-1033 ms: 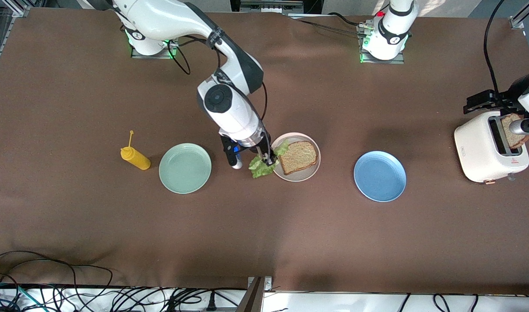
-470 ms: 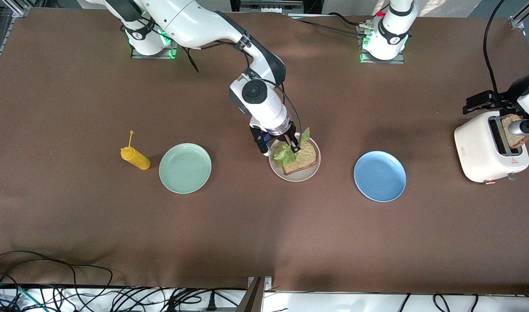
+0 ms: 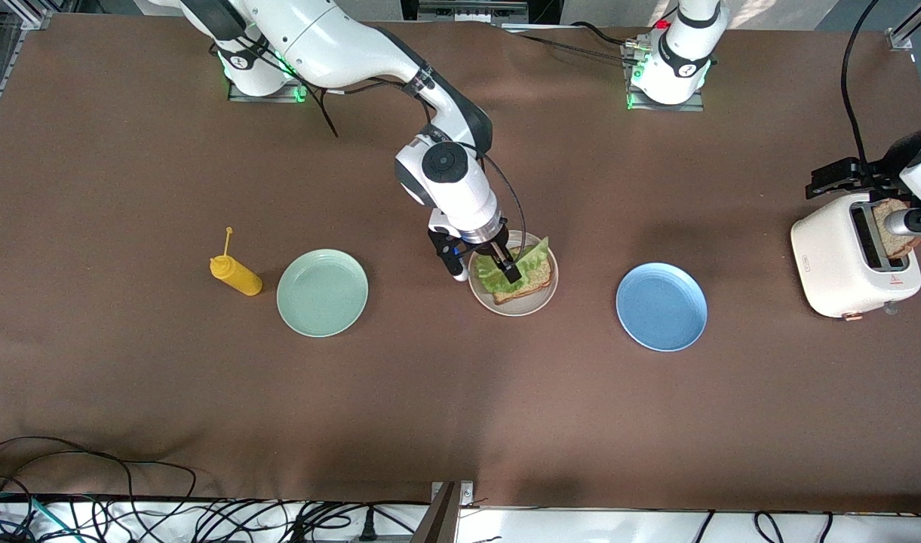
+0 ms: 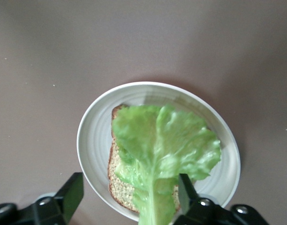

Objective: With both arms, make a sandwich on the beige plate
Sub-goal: 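Lower the lettuce onto the bread and open the right gripper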

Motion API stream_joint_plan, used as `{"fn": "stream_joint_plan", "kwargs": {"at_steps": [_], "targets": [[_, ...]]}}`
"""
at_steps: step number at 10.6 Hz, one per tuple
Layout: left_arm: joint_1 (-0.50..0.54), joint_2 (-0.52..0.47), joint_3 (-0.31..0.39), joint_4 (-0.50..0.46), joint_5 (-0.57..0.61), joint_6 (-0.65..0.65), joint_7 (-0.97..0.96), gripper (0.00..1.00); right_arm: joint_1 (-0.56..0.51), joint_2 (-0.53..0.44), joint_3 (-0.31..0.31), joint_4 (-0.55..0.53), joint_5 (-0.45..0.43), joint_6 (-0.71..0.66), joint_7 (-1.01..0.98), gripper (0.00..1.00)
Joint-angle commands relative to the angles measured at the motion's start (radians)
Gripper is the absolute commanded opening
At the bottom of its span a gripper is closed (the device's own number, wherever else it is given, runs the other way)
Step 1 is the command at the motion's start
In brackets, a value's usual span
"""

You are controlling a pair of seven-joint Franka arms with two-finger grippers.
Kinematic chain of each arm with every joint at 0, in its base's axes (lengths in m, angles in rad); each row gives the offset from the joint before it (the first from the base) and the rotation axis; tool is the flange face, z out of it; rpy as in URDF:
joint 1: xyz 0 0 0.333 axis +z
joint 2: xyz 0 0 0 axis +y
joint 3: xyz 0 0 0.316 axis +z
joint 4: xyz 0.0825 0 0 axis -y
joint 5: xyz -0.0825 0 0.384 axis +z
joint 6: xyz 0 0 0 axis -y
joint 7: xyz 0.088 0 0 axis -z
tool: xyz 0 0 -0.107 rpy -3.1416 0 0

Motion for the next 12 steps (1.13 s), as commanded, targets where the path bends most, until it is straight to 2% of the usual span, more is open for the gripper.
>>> {"fn": "stream_joint_plan", "kwargs": {"at_steps": [1, 3, 4, 7, 9, 11, 12], "targets": [[0.003, -0.008, -0.002, -0.007, -0.005, -0.006, -0.01, 1.0, 0.011, -0.012, -0.009, 0.057, -0.077, -0.117, 0.001, 1.0], [0.003, -0.008, -0.002, -0.007, -0.005, -0.006, -0.01, 1.0, -0.001, -0.017, -0.007, 0.135, -0.167, -0.21, -0.064, 1.0], [0.003, -0.008, -0.002, -0.007, -0.005, -0.006, -0.01, 1.0, -0.018, -0.017, -0.01, 0.141, -0.166, -0.232, -0.148, 1.0], [0.003, -0.008, -0.004, -0.008, -0.005, -0.012, -0.01, 1.0, -0.054, -0.021, 0.0, 0.238, -0.163, -0.463, -0.446, 1.0], [0.003, -0.008, -0.002, -0.008, -0.005, -0.015, -0.01, 1.0, -0.068, -0.031, 0.0, 0.256, -0.123, -0.482, -0.536, 1.0], [0.003, -0.008, -0.002, -0.007, -0.005, -0.015, -0.01, 1.0, -0.1, -0.076, 0.003, 0.256, -0.1, -0.648, -0.659, 1.0], [0.003, -0.008, -0.004, -0.007, -0.005, -0.015, -0.01, 1.0, -0.136, -0.089, 0.003, 0.256, -0.01, -0.674, -0.769, 1.0]]}}
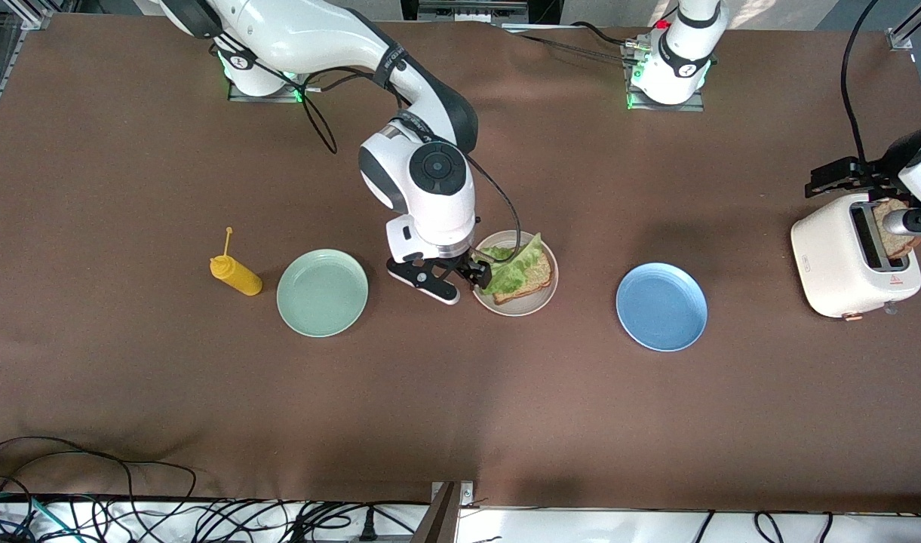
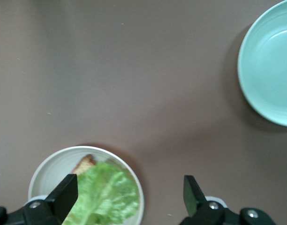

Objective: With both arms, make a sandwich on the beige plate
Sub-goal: 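Move the right gripper back toward the yellow squeeze bottle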

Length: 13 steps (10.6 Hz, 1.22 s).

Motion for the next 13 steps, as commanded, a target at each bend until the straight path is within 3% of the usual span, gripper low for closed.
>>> {"fn": "stream_joint_plan", "kwargs": {"at_steps": [1, 4, 6, 9, 11, 13], "targets": [[0.002, -0.008, -0.002, -0.007, -0.005, -0.006, -0.01, 1.0, -0.068, -0.048, 0.005, -0.001, 0.137, -0.1, -0.292, 1.0], [0.001, -0.008, -0.003, -0.004, -0.006, -0.008, -0.01, 1.0, -0.137, -0.098, -0.026, -0.003, 0.13, -0.208, -0.562, 1.0], [0.003, -0.008, -0.002, -0.008, -0.006, -0.009, -0.01, 1.0, -0.147, -0.128, -0.075, -0.007, 0.05, -0.211, -0.762, 1.0], [0.001, -0.006, -0.003, -0.002, -0.006, -0.009, -0.01, 1.0, -0.189, -0.187, -0.14, -0.02, 0.056, -0.272, -1.054, 1.0], [0.001, -0.006, -0.003, -0.004, -0.006, -0.009, -0.01, 1.0, -0.258, -0.258, -0.141, -0.097, 0.067, -0.282, -1.197, 1.0], [0.001, -0.006, -0.003, -0.004, -0.006, -0.009, -0.01, 1.0, -0.316, -0.411, -0.152, -0.336, 0.089, -0.186, -1.323, 1.0]]}}
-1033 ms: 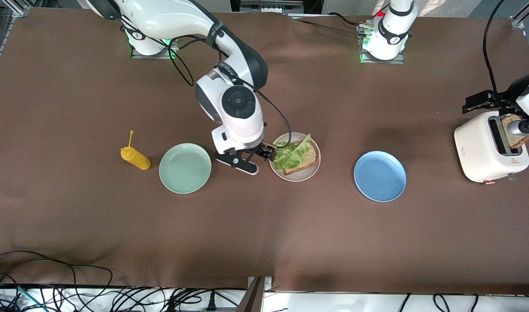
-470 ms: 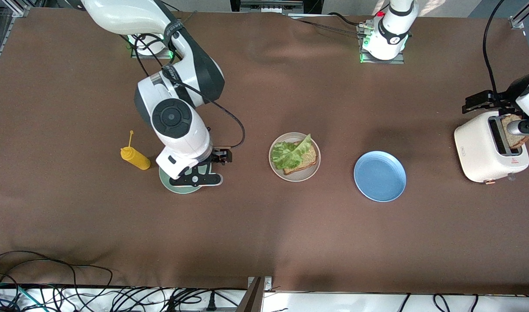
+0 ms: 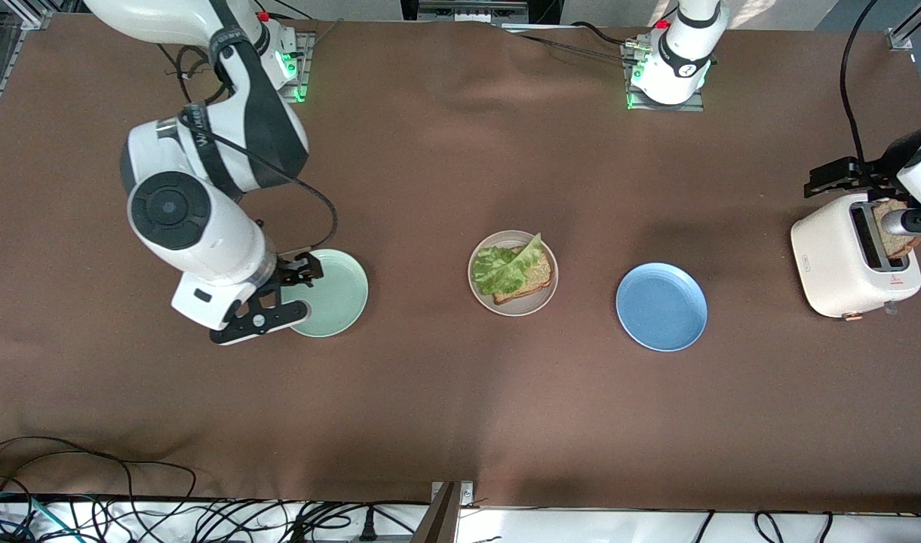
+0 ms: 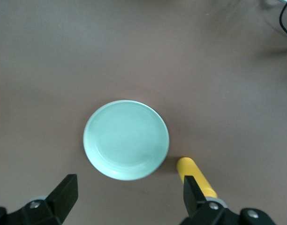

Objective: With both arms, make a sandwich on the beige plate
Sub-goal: 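Move the right gripper back toward the yellow squeeze bottle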

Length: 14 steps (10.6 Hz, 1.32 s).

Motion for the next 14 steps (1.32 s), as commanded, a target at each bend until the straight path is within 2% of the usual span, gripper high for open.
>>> {"fn": "stream_joint_plan", "kwargs": {"at_steps": [1, 2, 4, 5, 7, 10, 12, 14], "targets": [[0.002, -0.007, -0.002, -0.003, -0.006, -0.008, -0.01, 1.0, -0.074, -0.231, 0.0, -0.372, 0.036, 0.127, -0.172, 1.0], [0.004, -0.007, -0.001, -0.003, -0.006, -0.008, -0.008, 1.0, -0.104, -0.282, -0.018, -0.466, 0.07, 0.149, -0.25, 1.0], [0.004, -0.007, -0.001, -0.005, -0.006, -0.008, -0.008, 1.0, -0.164, -0.291, -0.073, -0.513, 0.142, 0.151, -0.553, 1.0], [0.004, -0.007, -0.002, -0.005, -0.006, -0.008, -0.008, 1.0, -0.218, -0.289, -0.088, -0.538, 0.216, 0.161, -0.693, 1.0], [0.004, -0.004, -0.002, -0.006, -0.006, -0.008, -0.008, 1.0, -0.259, -0.287, -0.159, -0.615, 0.277, 0.184, -0.961, 1.0], [0.002, -0.001, -0.002, -0.003, -0.006, -0.006, -0.004, 1.0, -0.379, -0.188, -0.176, -0.629, 0.437, 0.185, -1.446, 1.0], [0.002, -0.001, -0.002, -0.003, -0.006, -0.006, -0.002, 1.0, -0.433, -0.076, -0.176, -0.628, 0.612, 0.186, -1.737, 1.0], [0.002, -0.001, -0.002, 0.0, -0.008, -0.006, 0.002, 1.0, -0.456, 0.011, -0.176, -0.625, 0.733, 0.186, -1.983, 1.0]]}}
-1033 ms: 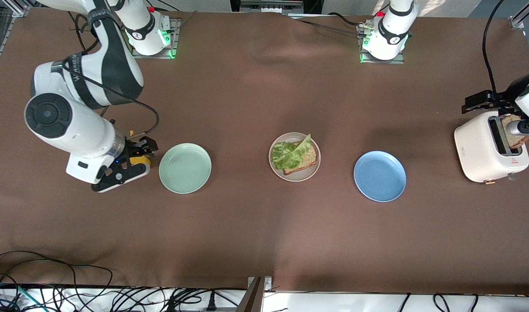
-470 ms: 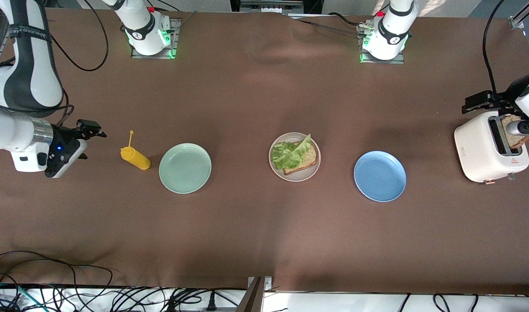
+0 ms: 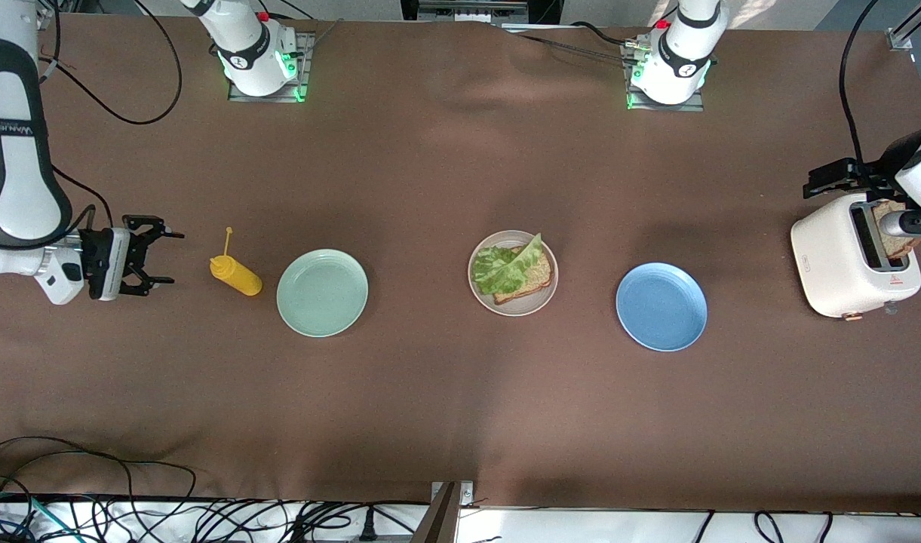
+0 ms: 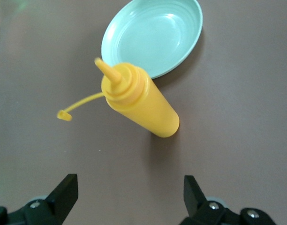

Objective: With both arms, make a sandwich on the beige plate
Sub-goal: 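Move the right gripper back toward the yellow squeeze bottle, then grasp the yellow squeeze bottle with the right gripper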

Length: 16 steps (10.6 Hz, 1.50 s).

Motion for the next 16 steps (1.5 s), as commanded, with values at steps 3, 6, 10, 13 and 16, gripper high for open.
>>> {"fn": "stream_joint_plan", "kwargs": {"at_steps": [3, 6, 10, 13, 16], "targets": [[0.003, -0.004, -0.002, -0.001, -0.011, -0.006, 0.004, 1.0, -0.028, 0.136, 0.01, 0.007, 0.281, -0.015, -0.389, 1.0], [0.003, -0.002, -0.002, -0.001, -0.012, -0.006, 0.004, 1.0, -0.031, 0.141, 0.01, 0.004, 0.347, -0.08, -0.438, 1.0], [0.003, -0.002, 0.0, -0.001, -0.014, -0.006, 0.004, 1.0, -0.03, 0.145, 0.037, 0.005, 0.416, -0.1, -0.488, 0.97], [0.009, -0.001, 0.001, -0.003, -0.017, -0.006, 0.007, 1.0, -0.022, 0.147, 0.041, 0.005, 0.416, -0.1, -0.472, 0.11], [0.012, -0.001, 0.001, -0.001, -0.018, -0.006, 0.008, 1.0, 0.012, 0.129, 0.039, 0.008, 0.403, -0.06, -0.341, 0.0]]}}
